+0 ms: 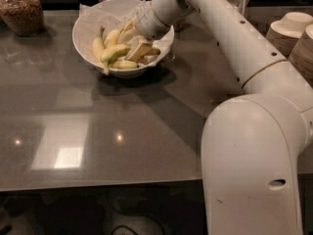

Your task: Pick banana from white bowl

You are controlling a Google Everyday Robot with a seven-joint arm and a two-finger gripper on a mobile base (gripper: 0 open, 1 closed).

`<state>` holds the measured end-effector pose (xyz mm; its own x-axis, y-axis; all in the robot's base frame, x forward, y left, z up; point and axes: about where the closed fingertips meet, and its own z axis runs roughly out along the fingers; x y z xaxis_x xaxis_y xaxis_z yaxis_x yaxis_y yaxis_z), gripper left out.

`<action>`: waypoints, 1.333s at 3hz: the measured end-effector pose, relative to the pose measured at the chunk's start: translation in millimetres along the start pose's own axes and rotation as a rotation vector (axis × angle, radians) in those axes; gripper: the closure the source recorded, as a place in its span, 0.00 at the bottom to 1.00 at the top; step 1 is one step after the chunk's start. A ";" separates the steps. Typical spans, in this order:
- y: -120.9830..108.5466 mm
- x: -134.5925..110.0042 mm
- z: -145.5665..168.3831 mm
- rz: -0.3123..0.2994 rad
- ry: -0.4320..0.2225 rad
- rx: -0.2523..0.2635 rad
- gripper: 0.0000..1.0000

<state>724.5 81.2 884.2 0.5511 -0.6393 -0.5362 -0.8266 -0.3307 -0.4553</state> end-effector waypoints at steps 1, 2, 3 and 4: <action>0.0 -0.4 0.0 -0.001 -0.002 0.000 0.69; -0.3 -2.5 -2.7 -0.005 -0.004 0.000 0.92; -4.4 -12.3 -14.3 -0.013 0.001 0.007 1.00; -9.2 -24.2 -32.8 -0.021 0.022 0.011 1.00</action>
Offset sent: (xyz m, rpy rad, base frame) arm -0.0051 -0.0082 0.0209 0.0067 -0.0195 0.0086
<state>715.1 76.9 924.7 0.5659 -0.6472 -0.5108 -0.8133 -0.3369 -0.4744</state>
